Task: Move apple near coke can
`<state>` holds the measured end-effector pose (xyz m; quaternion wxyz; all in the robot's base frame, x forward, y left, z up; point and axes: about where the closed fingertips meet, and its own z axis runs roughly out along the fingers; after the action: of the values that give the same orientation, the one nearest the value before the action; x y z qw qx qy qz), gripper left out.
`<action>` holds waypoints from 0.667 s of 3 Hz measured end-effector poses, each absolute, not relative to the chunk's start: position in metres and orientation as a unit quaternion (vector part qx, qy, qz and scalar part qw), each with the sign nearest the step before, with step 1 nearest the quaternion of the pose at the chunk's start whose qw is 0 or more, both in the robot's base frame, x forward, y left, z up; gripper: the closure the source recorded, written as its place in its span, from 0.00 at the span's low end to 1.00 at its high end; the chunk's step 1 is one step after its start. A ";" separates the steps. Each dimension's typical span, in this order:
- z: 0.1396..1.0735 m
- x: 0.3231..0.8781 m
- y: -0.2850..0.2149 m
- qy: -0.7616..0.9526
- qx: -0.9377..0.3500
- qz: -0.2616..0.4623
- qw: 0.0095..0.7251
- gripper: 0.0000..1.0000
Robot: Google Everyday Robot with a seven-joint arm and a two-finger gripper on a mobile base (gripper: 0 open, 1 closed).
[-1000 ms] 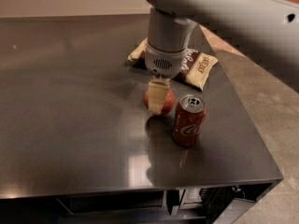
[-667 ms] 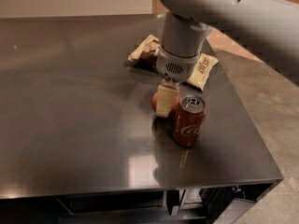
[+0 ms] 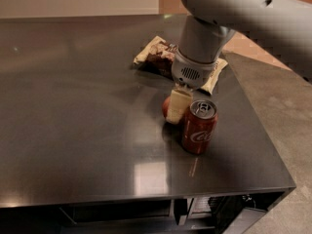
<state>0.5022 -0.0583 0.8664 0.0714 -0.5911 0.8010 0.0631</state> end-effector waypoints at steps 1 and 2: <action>0.865 0.502 -0.060 0.802 -0.589 0.067 0.070 0.12; 0.864 0.503 -0.058 0.801 -0.591 0.068 0.072 0.00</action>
Offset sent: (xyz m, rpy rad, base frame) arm 0.0006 -0.0006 -0.0021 0.0082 0.0084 0.0024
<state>0.5026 -0.0581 0.8640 0.0716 -0.5906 0.8009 0.0679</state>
